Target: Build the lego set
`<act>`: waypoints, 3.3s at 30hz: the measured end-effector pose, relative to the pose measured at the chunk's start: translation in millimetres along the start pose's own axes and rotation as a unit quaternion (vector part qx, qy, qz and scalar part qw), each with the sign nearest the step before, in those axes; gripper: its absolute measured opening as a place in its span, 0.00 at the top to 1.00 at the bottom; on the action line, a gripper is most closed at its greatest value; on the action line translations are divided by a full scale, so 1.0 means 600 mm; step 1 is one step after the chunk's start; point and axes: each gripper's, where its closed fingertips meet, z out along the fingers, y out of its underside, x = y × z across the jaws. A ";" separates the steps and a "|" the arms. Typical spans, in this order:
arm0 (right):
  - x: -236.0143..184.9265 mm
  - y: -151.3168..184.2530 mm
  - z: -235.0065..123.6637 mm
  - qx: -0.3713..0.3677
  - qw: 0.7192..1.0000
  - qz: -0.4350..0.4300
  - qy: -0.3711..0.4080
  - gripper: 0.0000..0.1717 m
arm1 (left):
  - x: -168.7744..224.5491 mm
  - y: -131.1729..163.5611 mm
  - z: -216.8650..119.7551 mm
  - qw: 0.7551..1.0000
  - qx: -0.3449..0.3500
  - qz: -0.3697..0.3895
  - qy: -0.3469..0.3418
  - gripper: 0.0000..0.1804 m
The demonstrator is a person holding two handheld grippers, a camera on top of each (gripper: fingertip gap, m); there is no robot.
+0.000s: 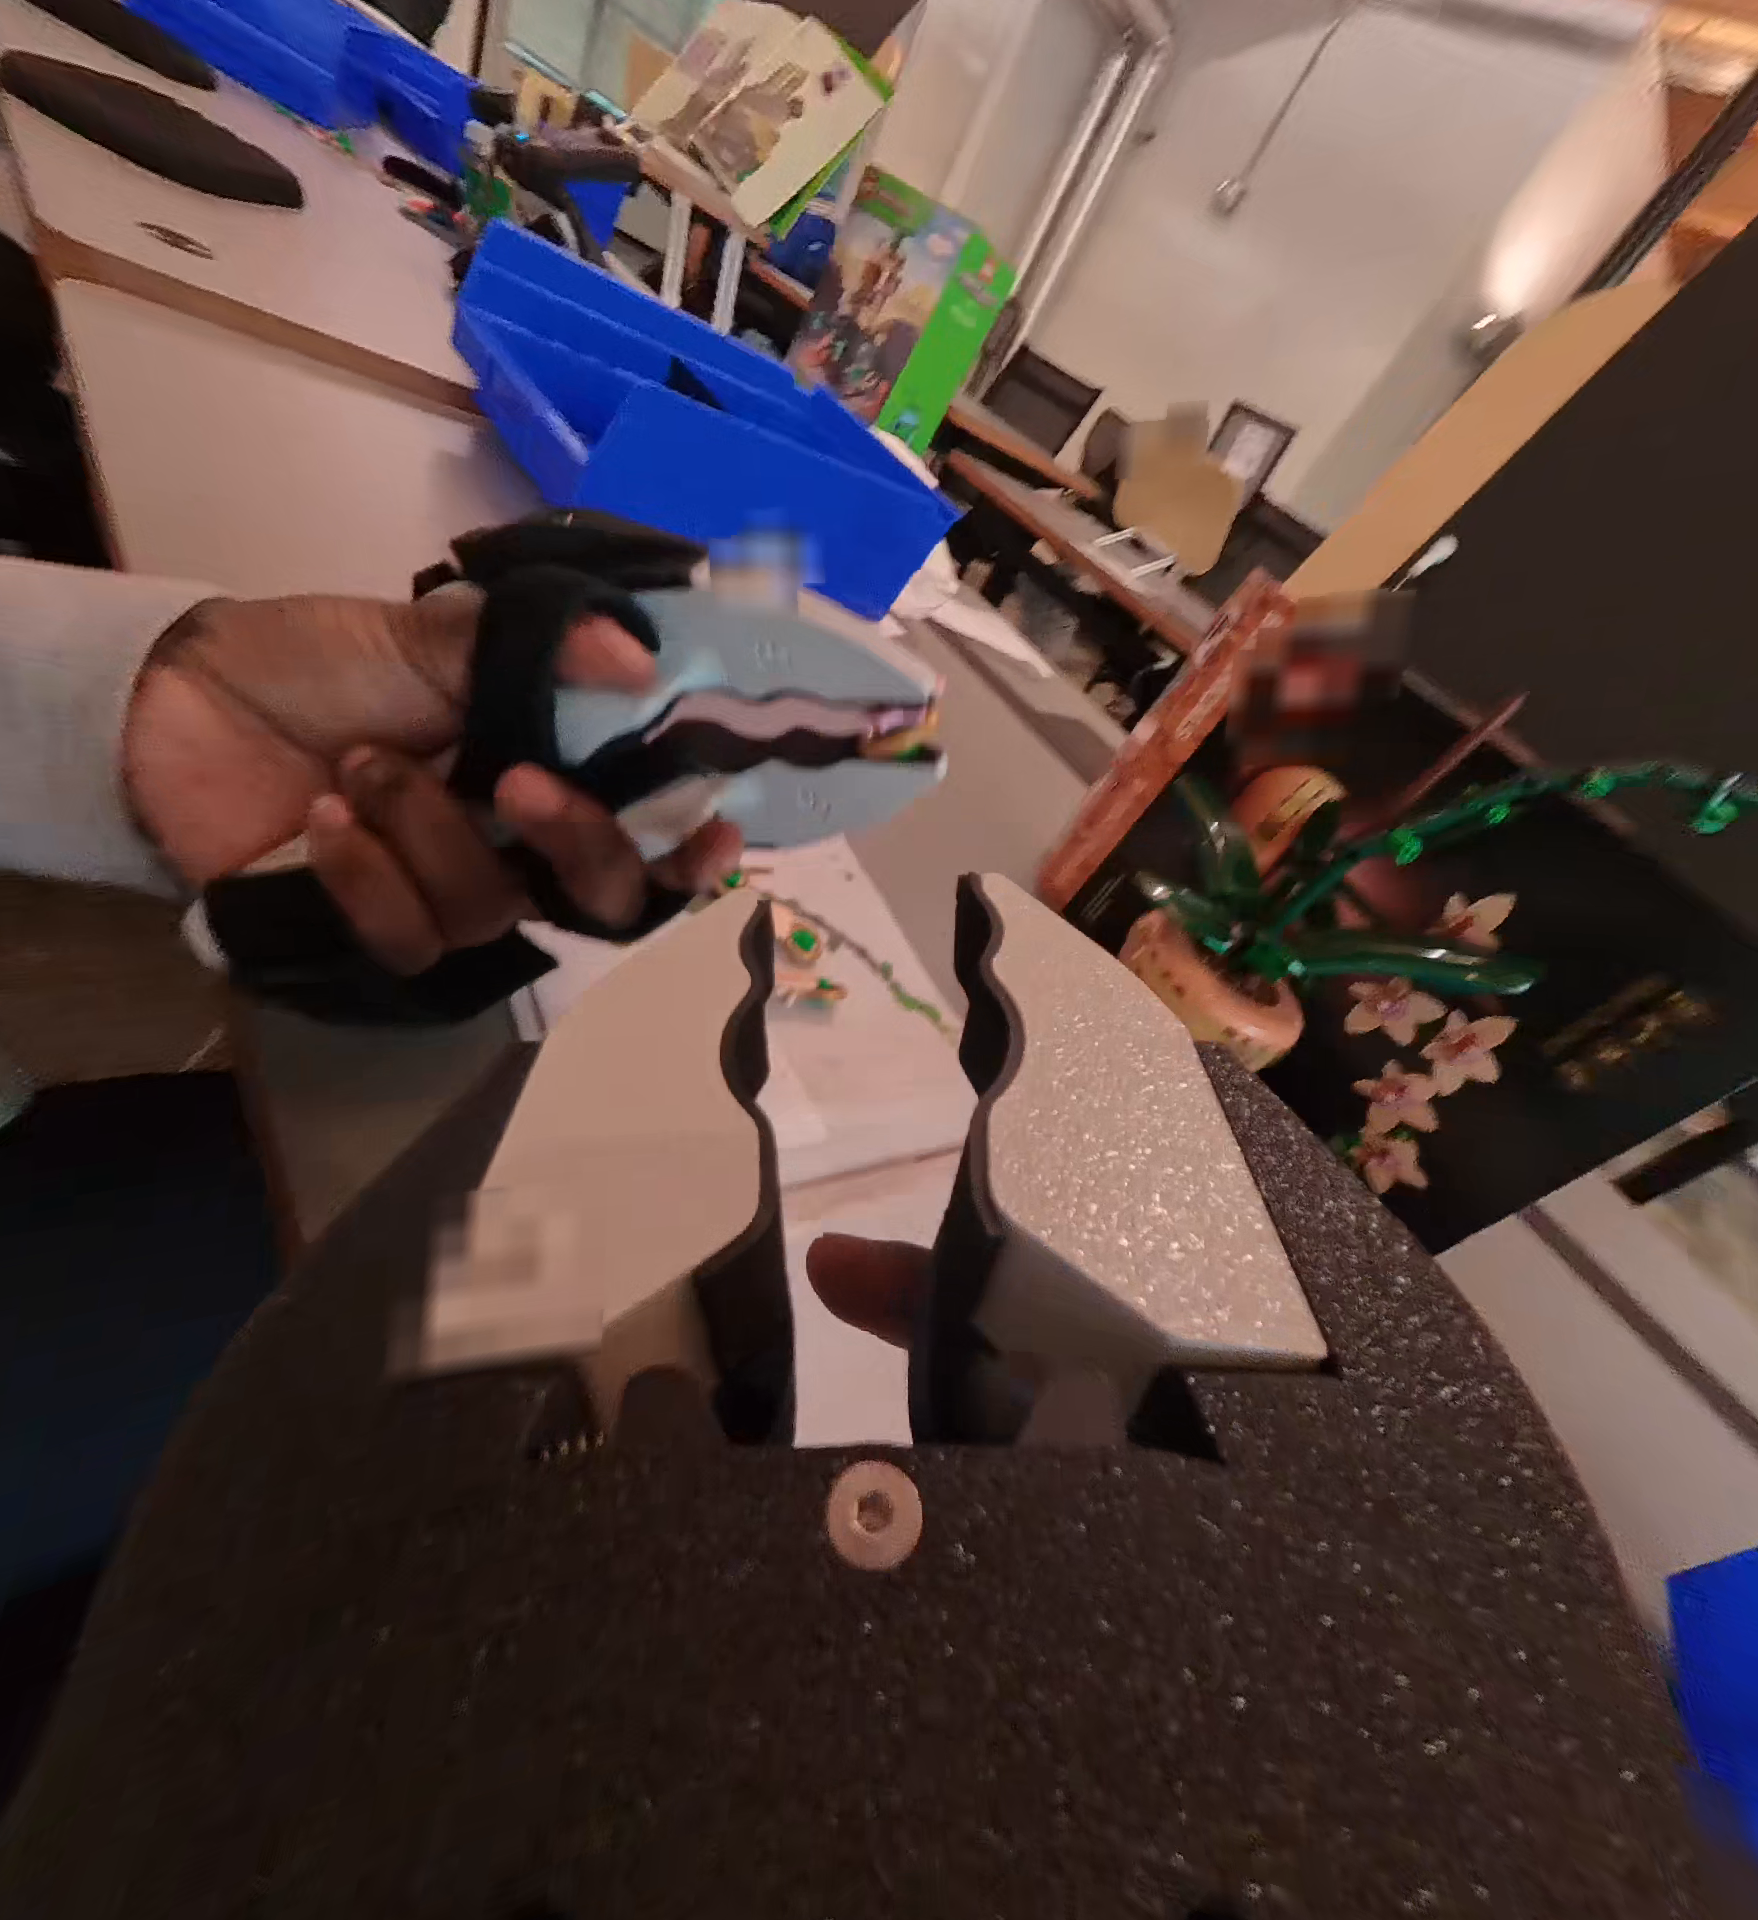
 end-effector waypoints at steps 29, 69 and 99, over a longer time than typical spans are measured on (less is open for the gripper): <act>-0.013 -0.003 -0.019 0.084 0.975 0.129 -0.158 0.90 | -0.028 0.049 -0.014 0.979 -0.153 0.103 -0.090 0.78; 0.087 0.281 -0.069 -0.375 0.900 0.156 -0.160 0.95 | -0.104 0.079 -0.032 0.937 -0.203 0.176 -0.223 0.94; 0.024 0.099 -0.049 -0.094 0.938 0.275 -0.187 0.90 | -0.092 0.100 -0.021 0.944 -0.211 0.164 -0.191 0.94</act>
